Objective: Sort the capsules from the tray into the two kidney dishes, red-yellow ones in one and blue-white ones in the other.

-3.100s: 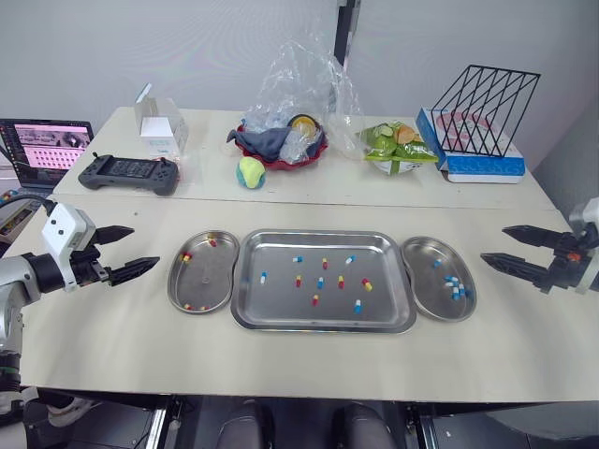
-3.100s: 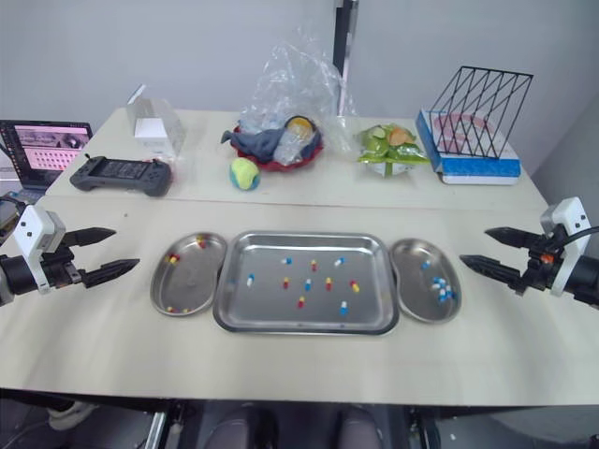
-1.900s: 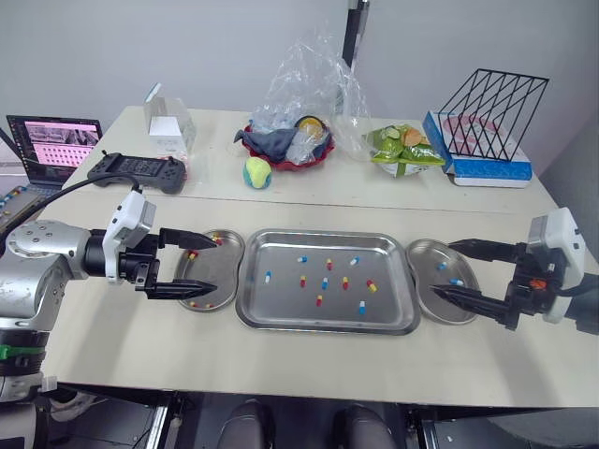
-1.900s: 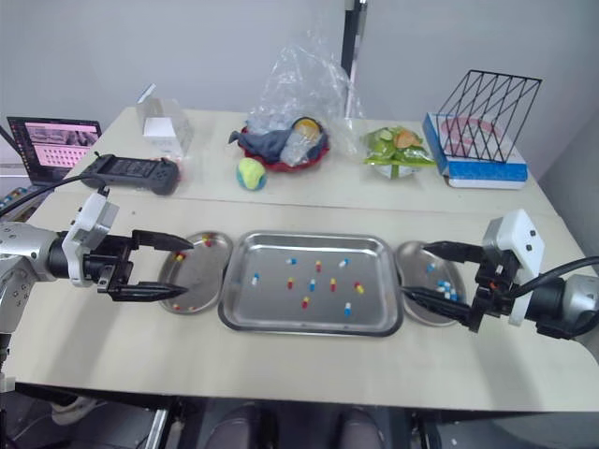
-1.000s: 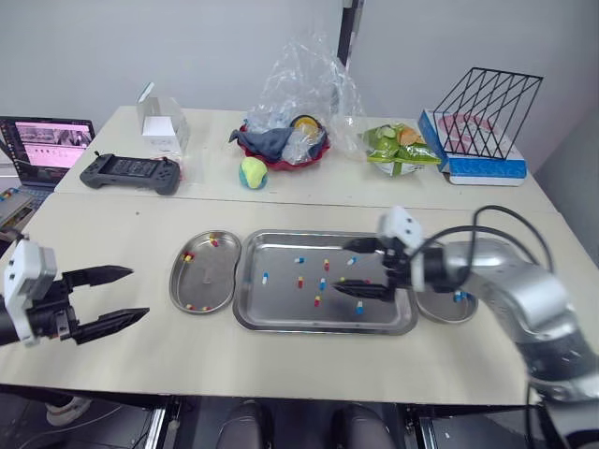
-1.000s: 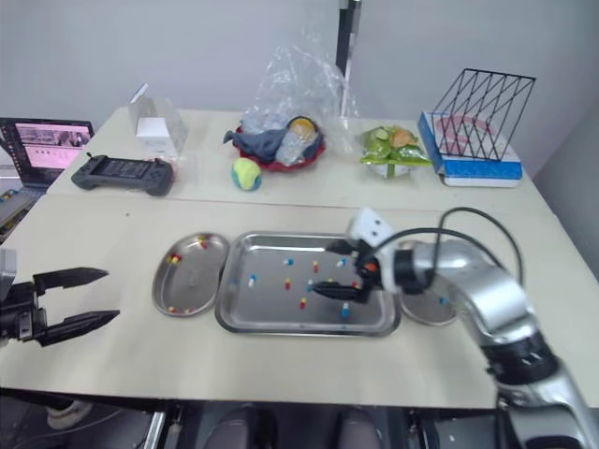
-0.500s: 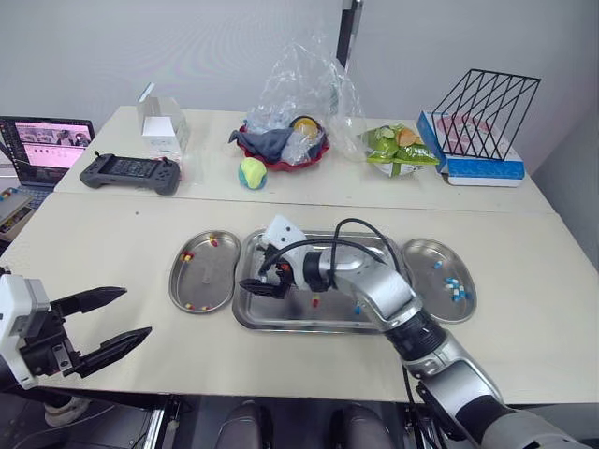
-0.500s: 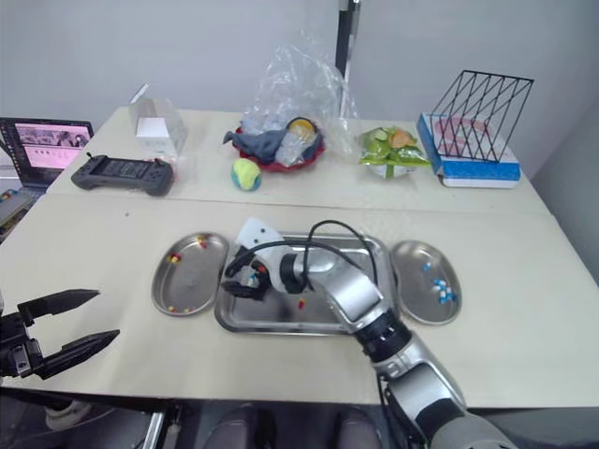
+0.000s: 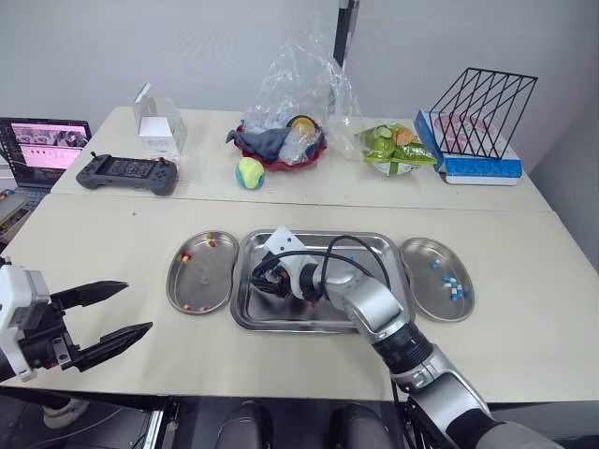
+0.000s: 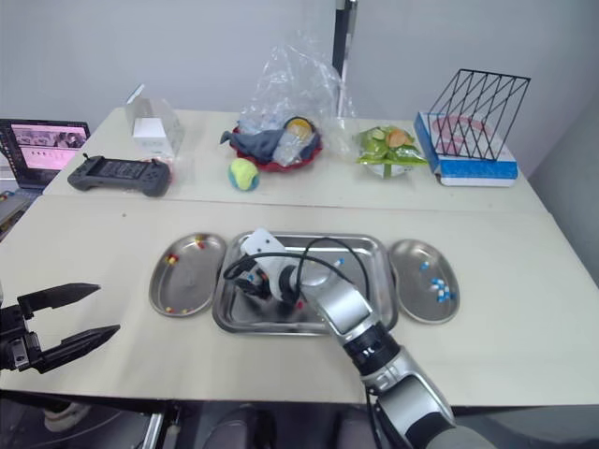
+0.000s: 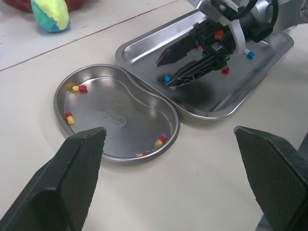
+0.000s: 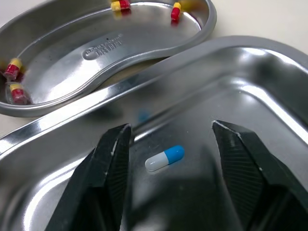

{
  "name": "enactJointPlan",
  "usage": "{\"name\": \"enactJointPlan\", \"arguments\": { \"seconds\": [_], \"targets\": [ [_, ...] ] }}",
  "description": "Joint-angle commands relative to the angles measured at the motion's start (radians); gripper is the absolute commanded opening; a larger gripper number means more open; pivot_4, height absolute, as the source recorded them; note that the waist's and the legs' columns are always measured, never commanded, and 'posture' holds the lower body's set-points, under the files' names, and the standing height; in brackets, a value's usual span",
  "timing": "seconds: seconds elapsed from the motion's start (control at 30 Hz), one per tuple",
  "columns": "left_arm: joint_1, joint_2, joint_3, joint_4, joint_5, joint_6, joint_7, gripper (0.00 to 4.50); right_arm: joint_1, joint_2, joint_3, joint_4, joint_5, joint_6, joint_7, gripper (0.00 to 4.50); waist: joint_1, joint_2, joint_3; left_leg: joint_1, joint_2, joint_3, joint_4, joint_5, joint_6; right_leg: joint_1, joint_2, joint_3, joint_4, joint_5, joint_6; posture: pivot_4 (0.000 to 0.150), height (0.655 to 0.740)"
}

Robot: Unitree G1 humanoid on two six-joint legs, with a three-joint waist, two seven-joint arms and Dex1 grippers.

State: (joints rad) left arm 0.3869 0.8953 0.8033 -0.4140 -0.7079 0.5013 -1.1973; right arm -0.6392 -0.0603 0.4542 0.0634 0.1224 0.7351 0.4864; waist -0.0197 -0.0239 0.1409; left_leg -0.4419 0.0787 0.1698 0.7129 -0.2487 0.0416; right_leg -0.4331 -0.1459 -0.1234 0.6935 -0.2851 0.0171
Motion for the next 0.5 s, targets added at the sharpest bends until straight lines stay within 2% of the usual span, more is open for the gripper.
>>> {"name": "enactJointPlan", "arguments": {
  "seconds": [0.03, 0.27, 0.37, 0.5],
  "targets": [
    [-0.015, 0.024, 0.004, 0.005, -0.002, -0.008, -0.009, 4.50, 0.011, 0.015, -0.021, -0.015, -0.003, 0.013, -0.013, 3.00, 0.000, 0.000, 0.000, -0.001, 0.000, 0.000, 0.000, 0.000, 0.000, -0.001, 0.000, 0.000, 0.000, 0.000, 0.000, 0.150, 0.6934],
    [-0.051, 0.050, -0.007, 0.037, 0.000, 0.004, -0.008, 4.50, 0.025, 0.023, -0.031, 0.004, -0.002, 0.027, -0.012, 3.00, -0.001, 0.000, 0.000, -0.001, 0.000, 0.000, 0.000, 0.000, -0.001, -0.002, 0.000, 0.000, 0.000, 0.000, 0.000, 0.150, 0.6934],
    [-0.057, 0.054, -0.015, 0.044, 0.003, -0.001, -0.007, 4.50, 0.025, 0.016, -0.032, 0.004, -0.005, 0.033, -0.006, 2.22, -0.001, 0.000, 0.000, -0.001, 0.000, 0.000, 0.000, 0.000, -0.001, -0.002, 0.000, 0.000, 0.000, 0.000, 0.000, 0.150, 0.6934],
    [-0.059, 0.052, -0.020, 0.046, 0.009, -0.006, -0.010, 4.50, 0.028, 0.009, -0.033, -0.004, -0.014, 0.040, -0.010, 2.22, -0.002, 0.000, 0.000, -0.001, 0.000, 0.001, 0.000, 0.000, -0.001, -0.002, 0.000, 0.001, 0.000, 0.000, 0.000, 0.150, 0.6934]
  ]
}}
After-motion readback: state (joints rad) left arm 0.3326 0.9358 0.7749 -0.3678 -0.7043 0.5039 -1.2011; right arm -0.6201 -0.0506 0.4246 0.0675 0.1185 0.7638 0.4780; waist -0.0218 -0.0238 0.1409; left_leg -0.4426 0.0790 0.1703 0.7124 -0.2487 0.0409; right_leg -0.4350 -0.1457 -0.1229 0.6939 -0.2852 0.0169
